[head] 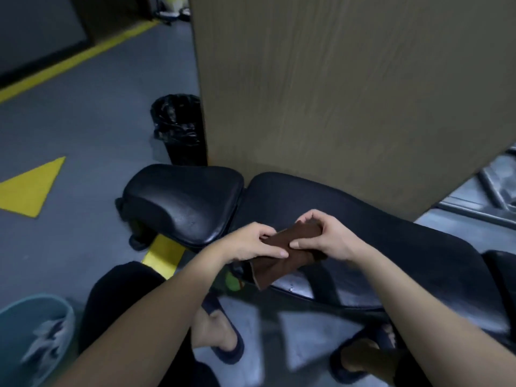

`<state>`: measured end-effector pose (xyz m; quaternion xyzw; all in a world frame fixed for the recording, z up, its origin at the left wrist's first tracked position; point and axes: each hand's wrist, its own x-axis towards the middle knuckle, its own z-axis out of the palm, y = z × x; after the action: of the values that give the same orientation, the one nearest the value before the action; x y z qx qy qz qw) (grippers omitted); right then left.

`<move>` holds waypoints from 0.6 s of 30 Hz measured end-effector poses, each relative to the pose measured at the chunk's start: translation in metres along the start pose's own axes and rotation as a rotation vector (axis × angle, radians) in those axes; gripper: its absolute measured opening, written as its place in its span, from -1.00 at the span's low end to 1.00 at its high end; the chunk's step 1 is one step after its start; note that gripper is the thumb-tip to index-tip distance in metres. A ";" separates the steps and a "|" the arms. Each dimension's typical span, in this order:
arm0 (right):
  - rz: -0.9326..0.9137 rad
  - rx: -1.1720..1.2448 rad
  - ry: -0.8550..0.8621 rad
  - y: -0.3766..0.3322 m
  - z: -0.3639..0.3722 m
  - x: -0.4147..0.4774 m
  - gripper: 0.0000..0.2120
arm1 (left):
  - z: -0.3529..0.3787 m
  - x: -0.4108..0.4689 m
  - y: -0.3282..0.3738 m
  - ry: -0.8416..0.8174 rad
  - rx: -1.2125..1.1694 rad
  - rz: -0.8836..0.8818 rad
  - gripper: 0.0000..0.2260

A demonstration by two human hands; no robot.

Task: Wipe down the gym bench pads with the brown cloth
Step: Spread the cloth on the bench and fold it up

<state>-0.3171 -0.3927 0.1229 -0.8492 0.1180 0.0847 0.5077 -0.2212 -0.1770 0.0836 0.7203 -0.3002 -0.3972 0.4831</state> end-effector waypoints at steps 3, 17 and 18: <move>0.006 0.057 0.036 -0.029 0.039 0.037 -0.53 | -0.050 -0.031 -0.012 0.179 -0.088 -0.006 -0.84; -0.060 -0.012 0.110 -0.092 0.167 0.143 -0.51 | -0.214 -0.077 -0.139 1.093 0.548 -0.524 -0.56; -0.048 -0.036 0.122 -0.081 0.167 0.142 -0.51 | -0.208 -0.073 -0.141 1.163 0.644 -0.434 -0.54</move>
<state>-0.1615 -0.2245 0.0749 -0.8643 0.1268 0.0228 0.4862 -0.0719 0.0279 0.0176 0.9670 0.0547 0.0740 0.2375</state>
